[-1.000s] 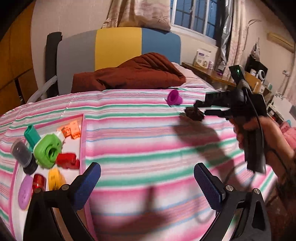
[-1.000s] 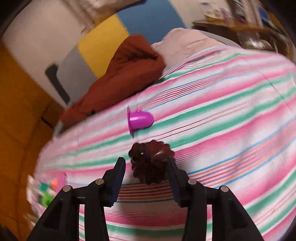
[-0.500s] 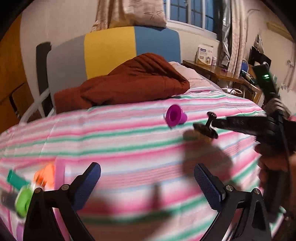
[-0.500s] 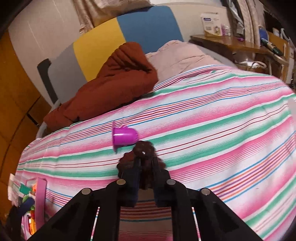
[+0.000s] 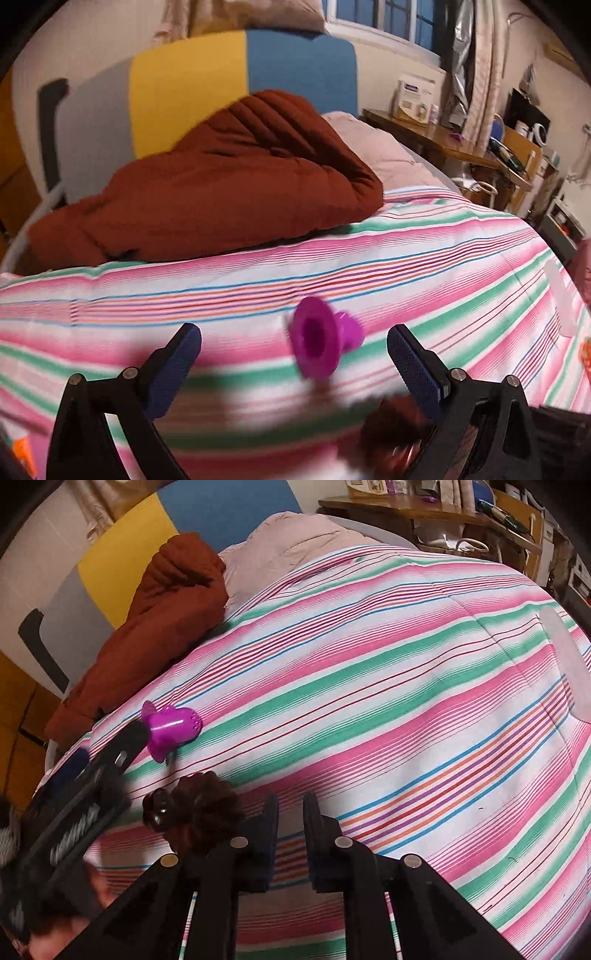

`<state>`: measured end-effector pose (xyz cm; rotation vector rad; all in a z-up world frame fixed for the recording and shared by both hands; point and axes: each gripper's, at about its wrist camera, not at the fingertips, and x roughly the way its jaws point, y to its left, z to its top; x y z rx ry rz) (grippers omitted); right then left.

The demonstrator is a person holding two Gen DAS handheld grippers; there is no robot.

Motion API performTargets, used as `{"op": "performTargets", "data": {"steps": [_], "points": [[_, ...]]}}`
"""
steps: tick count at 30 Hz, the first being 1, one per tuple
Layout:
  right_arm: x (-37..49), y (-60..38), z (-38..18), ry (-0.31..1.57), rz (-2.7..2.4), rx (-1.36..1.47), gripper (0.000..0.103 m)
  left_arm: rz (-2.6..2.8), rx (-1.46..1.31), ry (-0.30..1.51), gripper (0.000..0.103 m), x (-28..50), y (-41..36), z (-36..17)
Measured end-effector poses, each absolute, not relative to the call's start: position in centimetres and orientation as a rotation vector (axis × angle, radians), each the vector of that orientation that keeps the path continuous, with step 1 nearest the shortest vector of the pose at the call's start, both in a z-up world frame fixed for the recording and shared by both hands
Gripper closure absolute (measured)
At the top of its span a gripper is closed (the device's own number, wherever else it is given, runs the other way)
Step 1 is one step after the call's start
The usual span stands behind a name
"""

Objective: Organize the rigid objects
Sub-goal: 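Grasp the purple suction cup with the left tool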

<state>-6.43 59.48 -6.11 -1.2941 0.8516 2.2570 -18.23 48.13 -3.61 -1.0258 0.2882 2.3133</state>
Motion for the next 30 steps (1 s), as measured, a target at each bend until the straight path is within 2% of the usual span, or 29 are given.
{"op": "performTargets", "data": {"steps": [1, 2, 3, 5, 7, 13, 14, 15, 17, 18, 19, 20, 21, 22, 24, 26, 30], "points": [[-6.4, 59.6, -6.1, 0.859, 2.257, -1.289, 0.09, 2.295, -1.036, 0.289, 0.007, -18.6, 48.5, -3.9], [-6.3, 59.7, -6.0, 0.856, 2.258, -1.29, 0.09, 2.278, -1.051, 0.281, 0.023, -19.0, 48.6, -4.2], [-6.3, 59.6, -6.0, 0.849, 2.258, -1.288, 0.09, 2.268, -1.074, 0.274, 0.046, -19.4, 48.5, -4.5], [-6.3, 59.5, -5.9, 0.834, 2.26, -1.287, 0.089, 2.237, -1.101, 0.174, 0.057, -20.3, 47.4, -4.7], [-6.4, 59.2, -5.9, 0.837, 2.267, -1.295, 0.089, 2.198, -1.131, 0.05, 0.061, -21.2, 45.8, -4.6], [-6.7, 58.0, -5.5, 0.801, 2.312, -1.303, 0.089, 2.16, -1.318, -0.412, 0.06, -24.2, 38.3, -6.6], [-6.6, 57.7, -5.3, 0.79, 2.318, -1.302, 0.089, 2.172, -1.364, -0.451, 0.061, -24.6, 37.2, -7.2], [-6.7, 57.7, -5.3, 0.785, 2.321, -1.302, 0.089, 2.164, -1.385, -0.5, 0.068, -25.0, 36.2, -7.8], [-6.9, 57.6, -5.4, 0.783, 2.326, -1.303, 0.088, 2.145, -1.381, -0.518, 0.068, -25.0, 35.3, -7.7], [-6.9, 57.7, -5.4, 0.785, 2.328, -1.304, 0.088, 2.16, -1.374, -0.476, 0.061, -24.8, 35.4, -7.4], [-6.9, 57.6, -5.4, 0.786, 2.329, -1.303, 0.088, 2.175, -1.358, -0.431, 0.054, -24.5, 35.5, -7.0], [-6.8, 57.7, -5.3, 0.795, 2.333, -1.294, 0.087, 2.186, -1.338, -0.407, 0.035, -24.1, 35.5, -6.6], [-6.8, 57.9, -5.3, 0.808, 2.336, -1.283, 0.086, 2.204, -1.315, -0.39, 0.02, -23.7, 35.3, -6.3], [-6.7, 58.1, -5.2, 0.824, 2.339, -1.268, 0.084, 2.234, -1.276, -0.368, 0.016, -23.0, 35.2, -5.8], [-6.3, 58.3, -4.6, 0.853, 2.358, -1.214, 0.08, 2.276, -1.204, -0.291, 0.011, -21.9, 35.6, -5.0], [-6.2, 58.4, -3.8, 0.84, 2.386, -1.161, 0.071, 2.323, -1.117, -0.082, 0.007, -20.6, 37.7, -4.3], [-6.2, 57.8, -2.5, 0.753, 2.419, -1.09, 0.067, 2.355, -0.988, 0.217, 0.007, -20.0, 41.6, -4.1]]}}
